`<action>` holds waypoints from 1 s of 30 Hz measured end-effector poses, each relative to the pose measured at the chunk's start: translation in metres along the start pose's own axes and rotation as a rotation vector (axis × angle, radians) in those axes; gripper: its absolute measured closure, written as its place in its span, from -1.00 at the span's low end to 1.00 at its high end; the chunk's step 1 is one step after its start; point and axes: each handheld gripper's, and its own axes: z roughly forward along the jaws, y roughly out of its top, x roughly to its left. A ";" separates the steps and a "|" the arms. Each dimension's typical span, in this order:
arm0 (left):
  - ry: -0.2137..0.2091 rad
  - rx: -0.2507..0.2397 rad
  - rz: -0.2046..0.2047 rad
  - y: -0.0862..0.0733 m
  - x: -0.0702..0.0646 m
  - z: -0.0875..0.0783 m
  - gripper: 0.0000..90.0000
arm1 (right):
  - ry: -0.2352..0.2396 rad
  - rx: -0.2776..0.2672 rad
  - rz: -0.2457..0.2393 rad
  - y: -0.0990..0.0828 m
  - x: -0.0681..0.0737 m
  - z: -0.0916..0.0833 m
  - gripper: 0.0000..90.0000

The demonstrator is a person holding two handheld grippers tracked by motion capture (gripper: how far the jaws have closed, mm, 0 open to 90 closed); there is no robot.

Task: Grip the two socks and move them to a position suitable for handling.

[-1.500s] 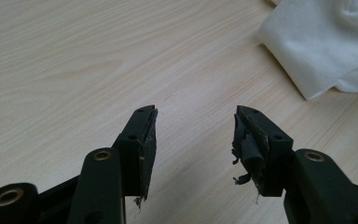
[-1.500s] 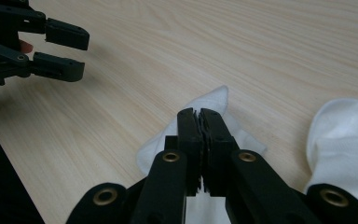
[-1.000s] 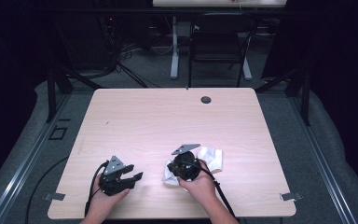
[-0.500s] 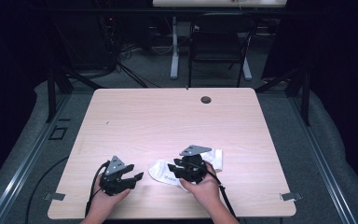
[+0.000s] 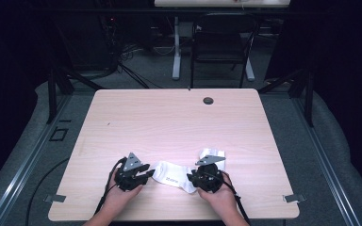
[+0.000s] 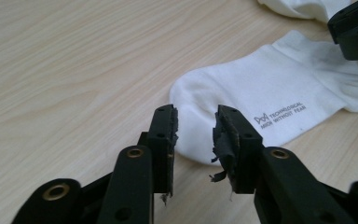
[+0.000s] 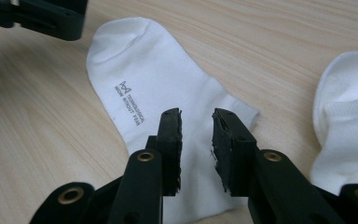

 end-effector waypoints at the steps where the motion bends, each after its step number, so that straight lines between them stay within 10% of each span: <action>1: -0.003 0.009 -0.001 0.001 0.000 0.005 0.59 | -0.006 -0.003 -0.004 0.000 0.001 0.000 0.65; 16: -0.033 0.094 0.026 -0.008 -0.007 0.010 0.68 | -0.032 0.071 0.011 -0.010 -0.007 0.006 0.82; 30: -0.078 0.104 -0.061 -0.030 -0.017 -0.016 0.69 | -0.008 0.098 -0.041 -0.016 0.008 0.007 0.81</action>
